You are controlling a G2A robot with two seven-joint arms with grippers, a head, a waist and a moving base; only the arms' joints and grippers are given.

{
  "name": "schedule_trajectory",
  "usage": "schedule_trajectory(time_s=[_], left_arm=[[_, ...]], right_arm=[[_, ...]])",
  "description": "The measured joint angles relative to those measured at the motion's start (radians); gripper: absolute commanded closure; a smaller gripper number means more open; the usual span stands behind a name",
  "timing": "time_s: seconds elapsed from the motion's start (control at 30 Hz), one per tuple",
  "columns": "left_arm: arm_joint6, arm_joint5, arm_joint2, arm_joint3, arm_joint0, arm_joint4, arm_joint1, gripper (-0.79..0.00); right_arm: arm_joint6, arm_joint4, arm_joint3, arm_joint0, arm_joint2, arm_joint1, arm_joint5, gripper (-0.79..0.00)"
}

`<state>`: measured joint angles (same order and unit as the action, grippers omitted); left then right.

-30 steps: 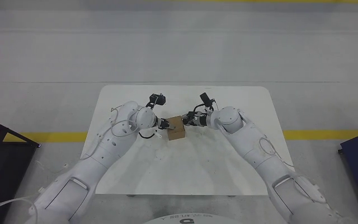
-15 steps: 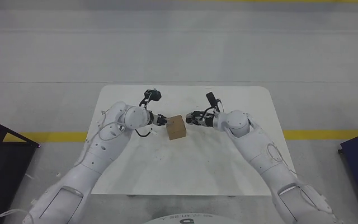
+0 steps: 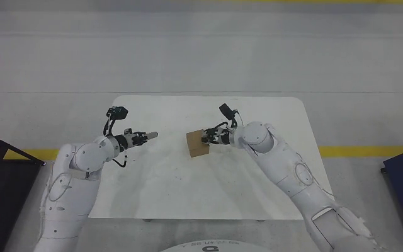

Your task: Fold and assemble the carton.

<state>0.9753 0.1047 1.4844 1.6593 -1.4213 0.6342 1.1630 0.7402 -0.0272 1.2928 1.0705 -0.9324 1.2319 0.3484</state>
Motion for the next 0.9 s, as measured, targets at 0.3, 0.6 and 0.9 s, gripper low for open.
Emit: schedule_trajectory(time_s=[0.3, 0.6, 0.9], left_arm=[[-0.019, 0.060, -0.031, -0.115, 0.045, -0.051, -0.003, -0.785], [-0.019, 0.059, -0.039, -0.119, 0.055, -0.051, -0.003, -0.785], [-0.019, 0.059, -0.039, -0.119, 0.055, -0.051, -0.003, -0.785]], right_arm=[[-0.024, -0.005, -0.082, -0.063, 0.078, 0.033, 0.050, 0.000], [-0.021, 0.036, -0.045, -0.026, 0.025, 0.022, -0.061, 0.000], [-0.022, 0.009, -0.058, -0.039, 0.052, 0.031, -0.017, 0.000]])
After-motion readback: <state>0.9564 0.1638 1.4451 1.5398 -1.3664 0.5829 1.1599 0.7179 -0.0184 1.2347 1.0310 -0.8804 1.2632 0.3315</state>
